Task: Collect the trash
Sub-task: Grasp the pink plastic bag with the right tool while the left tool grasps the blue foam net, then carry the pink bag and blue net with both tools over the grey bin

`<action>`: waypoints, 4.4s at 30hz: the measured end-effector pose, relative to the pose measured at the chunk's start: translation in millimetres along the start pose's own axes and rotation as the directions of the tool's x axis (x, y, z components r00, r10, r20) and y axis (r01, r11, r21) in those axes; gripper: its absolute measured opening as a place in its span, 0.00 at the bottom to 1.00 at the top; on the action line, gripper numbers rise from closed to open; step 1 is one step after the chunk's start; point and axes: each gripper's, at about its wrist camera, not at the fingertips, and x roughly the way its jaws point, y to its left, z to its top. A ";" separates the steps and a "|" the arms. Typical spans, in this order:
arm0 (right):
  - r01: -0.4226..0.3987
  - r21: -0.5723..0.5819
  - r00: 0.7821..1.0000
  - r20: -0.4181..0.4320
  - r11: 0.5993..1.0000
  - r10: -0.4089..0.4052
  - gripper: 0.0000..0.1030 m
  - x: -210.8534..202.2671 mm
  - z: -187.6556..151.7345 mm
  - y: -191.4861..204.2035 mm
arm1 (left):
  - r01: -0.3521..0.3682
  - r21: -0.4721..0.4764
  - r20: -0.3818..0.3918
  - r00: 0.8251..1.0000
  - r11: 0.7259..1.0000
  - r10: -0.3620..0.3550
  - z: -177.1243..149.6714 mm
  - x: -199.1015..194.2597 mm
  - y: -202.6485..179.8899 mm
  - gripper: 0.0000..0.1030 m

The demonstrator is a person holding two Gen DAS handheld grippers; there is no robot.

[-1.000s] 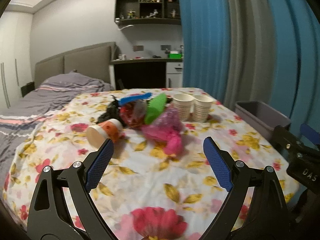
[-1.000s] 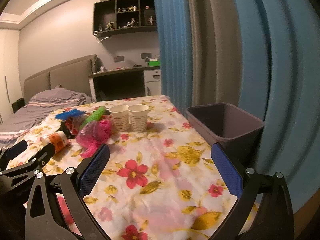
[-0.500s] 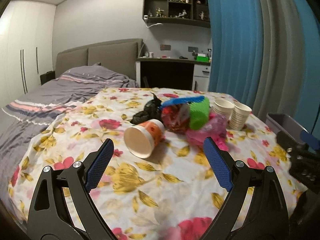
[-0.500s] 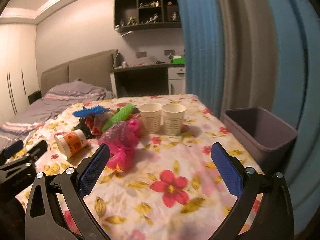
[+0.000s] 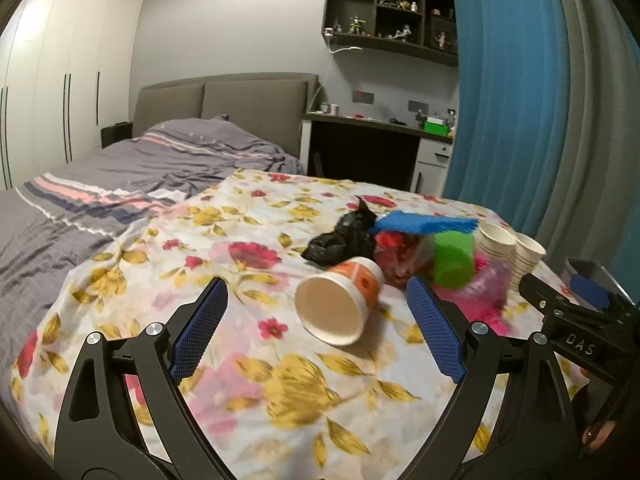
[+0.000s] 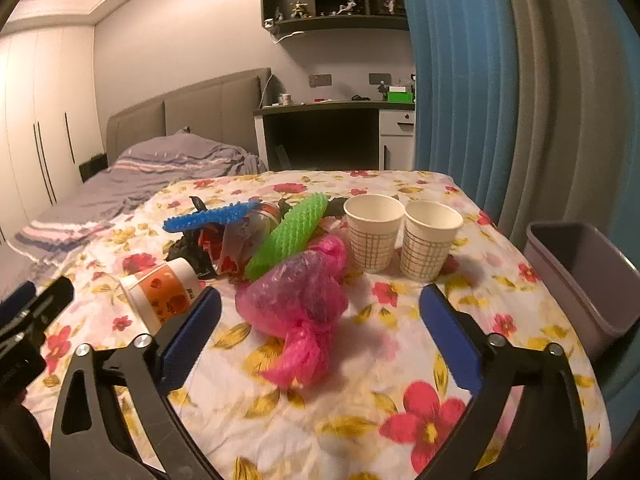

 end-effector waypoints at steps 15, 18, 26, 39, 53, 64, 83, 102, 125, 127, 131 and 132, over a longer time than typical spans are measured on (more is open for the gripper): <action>-0.080 0.003 0.987 -0.141 0.997 0.079 0.36 59.0 -0.5 4.1 | 0.058 -0.005 -0.097 0.994 0.998 -0.058 -4.8 40.3 0.5 0.73; -0.111 0.009 0.981 -0.158 0.994 0.111 0.17 60.9 -3.0 1.9 | 0.078 -0.004 -0.104 0.991 0.997 -0.078 -4.0 41.4 -4.3 0.68; -0.137 0.016 0.985 -0.101 0.990 0.138 0.07 31.5 -7.5 -14.8 | 0.179 0.009 -0.086 0.980 0.984 -0.178 12.3 39.7 -30.8 0.62; -0.075 -0.011 0.997 -0.018 0.997 0.075 0.06 -7.5 -9.9 -42.1 | 0.326 -0.168 -0.158 0.923 0.930 -0.352 48.2 84.7 -44.4 0.55; -0.073 -0.006 0.997 0.001 0.997 0.073 0.06 -15.4 -9.0 -45.6 | 0.406 -0.315 -0.219 0.849 0.858 -0.482 38.2 114.4 -40.8 0.04; -0.057 0.001 0.996 0.075 0.998 0.057 0.06 -47.1 -2.2 -59.0 | 0.449 -0.155 -0.126 0.874 0.880 -0.468 53.1 51.2 -58.1 0.04; 0.113 0.104 0.967 0.216 0.988 -0.133 0.06 -121.7 12.0 -148.9 | 0.608 0.121 -0.103 0.794 0.785 -0.599 52.4 -11.3 -185.4 0.04; 0.388 0.245 0.875 0.206 0.888 -0.439 0.06 -115.4 24.3 -266.1 | 0.793 0.157 -0.199 0.609 0.588 -0.768 30.3 36.5 -345.0 0.04; 0.467 0.290 0.865 0.049 0.835 -0.500 0.07 -55.0 7.0 -315.4 | 0.811 0.166 -0.367 0.579 0.561 -0.728 -21.2 94.0 -424.2 0.05; 0.469 0.284 0.868 0.029 0.836 -0.496 0.07 -50.0 3.9 -316.8 | 0.812 0.166 -0.374 0.577 0.560 -0.726 -24.5 95.5 -427.6 0.05; 0.466 0.288 0.873 0.007 0.837 -0.489 0.09 -45.2 0.2 -321.9 | 0.813 0.157 -0.392 0.572 0.560 -0.720 -29.0 99.7 -431.3 0.05; 0.465 0.288 0.873 0.004 0.837 -0.487 0.10 -43.5 0.7 -322.9 | 0.813 0.154 -0.397 0.572 0.562 -0.718 -30.0 100.8 -432.2 0.05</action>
